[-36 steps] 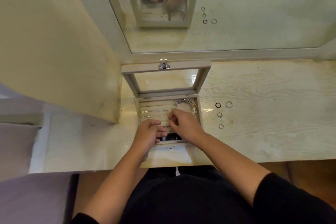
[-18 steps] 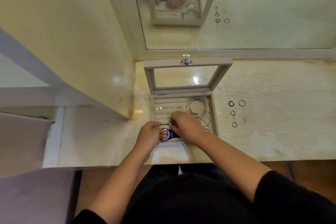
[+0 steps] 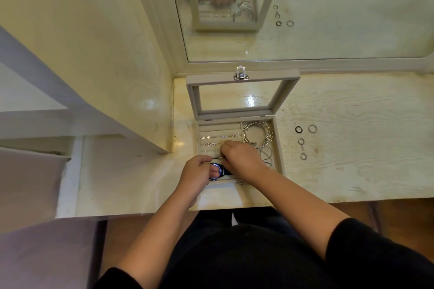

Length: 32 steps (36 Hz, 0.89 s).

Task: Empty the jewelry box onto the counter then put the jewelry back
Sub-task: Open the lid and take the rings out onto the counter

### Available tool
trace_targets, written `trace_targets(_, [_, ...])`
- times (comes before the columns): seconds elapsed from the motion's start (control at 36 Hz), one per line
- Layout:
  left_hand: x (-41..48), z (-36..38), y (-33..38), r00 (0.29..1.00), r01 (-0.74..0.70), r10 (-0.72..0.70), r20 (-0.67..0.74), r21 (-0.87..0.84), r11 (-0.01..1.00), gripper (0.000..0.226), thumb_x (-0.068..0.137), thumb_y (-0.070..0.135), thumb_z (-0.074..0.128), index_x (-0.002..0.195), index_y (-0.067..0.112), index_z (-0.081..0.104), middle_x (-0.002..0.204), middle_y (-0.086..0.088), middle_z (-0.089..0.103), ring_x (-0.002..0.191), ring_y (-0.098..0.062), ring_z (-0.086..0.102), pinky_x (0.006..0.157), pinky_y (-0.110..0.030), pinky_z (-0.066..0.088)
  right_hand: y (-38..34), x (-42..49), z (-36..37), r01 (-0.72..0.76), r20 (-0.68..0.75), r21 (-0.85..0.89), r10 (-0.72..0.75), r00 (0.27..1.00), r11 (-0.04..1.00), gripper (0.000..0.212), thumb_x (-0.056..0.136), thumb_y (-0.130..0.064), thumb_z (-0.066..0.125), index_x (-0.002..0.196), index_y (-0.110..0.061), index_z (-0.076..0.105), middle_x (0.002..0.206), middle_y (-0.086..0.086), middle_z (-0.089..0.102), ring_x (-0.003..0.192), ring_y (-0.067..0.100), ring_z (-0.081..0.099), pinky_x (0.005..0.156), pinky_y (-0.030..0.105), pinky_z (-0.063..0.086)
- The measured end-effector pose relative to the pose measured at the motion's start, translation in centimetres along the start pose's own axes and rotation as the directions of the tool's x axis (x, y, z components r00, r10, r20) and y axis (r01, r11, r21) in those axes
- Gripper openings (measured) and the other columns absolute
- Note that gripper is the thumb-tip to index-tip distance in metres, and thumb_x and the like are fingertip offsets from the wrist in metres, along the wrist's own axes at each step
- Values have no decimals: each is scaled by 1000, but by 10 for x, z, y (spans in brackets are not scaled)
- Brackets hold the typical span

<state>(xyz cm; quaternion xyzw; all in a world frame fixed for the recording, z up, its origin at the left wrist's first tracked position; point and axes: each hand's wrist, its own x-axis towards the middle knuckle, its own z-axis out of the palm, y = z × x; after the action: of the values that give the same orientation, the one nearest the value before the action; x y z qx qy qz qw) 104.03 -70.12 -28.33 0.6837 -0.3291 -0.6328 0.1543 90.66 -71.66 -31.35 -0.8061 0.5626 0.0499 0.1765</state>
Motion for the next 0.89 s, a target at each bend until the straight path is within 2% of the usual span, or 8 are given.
trace_targets(0.25, [0,2,2,1000,7,-6,-21,14,1000,26,90,2,35,105,13,53,78,-2,63,66,-11,59,55,-20,39,2,-6,-5,-18,-22,73,20,1000,997,23,90,-15,44,104,-2,57,108,13,59,97,31,57,70,36,37])
trace_targets(0.36, [1,6,3,999,21,-19,-50,22,1000,25,91,3,33,105,12,52,76,-1,62,64,-10,58,52,-19,38,2,-14,-13,82,-149,165,-58,987,983,14,60,1,74,66,2,61,63,15,62,52,30,61,41,23,40])
trace_targets(0.42, [2,7,4,998,28,-26,-61,29,999,26,92,3,33,107,11,52,76,-2,61,64,-10,58,51,-19,38,3,-15,-11,80,-146,230,-46,988,970,7,69,0,67,73,4,62,71,18,64,60,33,63,47,29,44])
trace_targets(0.5, [3,9,6,996,29,-25,-80,42,999,27,92,3,33,108,11,53,76,-2,61,64,-9,58,48,-16,40,10,-11,-6,-15,-117,274,49,992,962,21,89,-14,49,101,-1,60,103,14,62,92,31,59,72,37,46])
trace_targets(0.56, [3,12,6,995,25,-21,-97,39,999,27,92,4,32,107,11,54,77,-1,62,65,-8,59,47,-14,40,13,-11,-8,-73,-117,398,129,985,915,20,89,-17,51,103,-5,60,104,10,63,95,28,58,75,34,45])
trace_targets(0.69, [3,26,12,994,3,-4,-105,-11,1000,28,91,4,34,108,12,54,81,-1,64,70,-7,61,53,-18,39,27,-17,-7,-178,-34,657,265,964,733,8,83,-12,60,89,-10,64,75,-4,57,71,12,52,61,19,33])
trace_targets(0.78, [5,39,17,997,-7,5,-81,-27,1000,30,90,3,33,109,12,55,86,-1,65,74,-6,63,58,-20,40,39,-23,-6,-224,11,744,322,947,630,4,82,-9,62,85,-9,65,65,-12,53,61,5,49,61,19,39])
trace_targets(0.89, [6,61,27,998,-35,34,-49,-22,999,32,90,2,33,110,10,56,88,-3,67,74,-7,65,61,-20,44,56,-34,-6,-251,17,790,389,921,560,5,81,-8,63,85,-7,65,65,-11,53,57,-4,45,57,6,38])
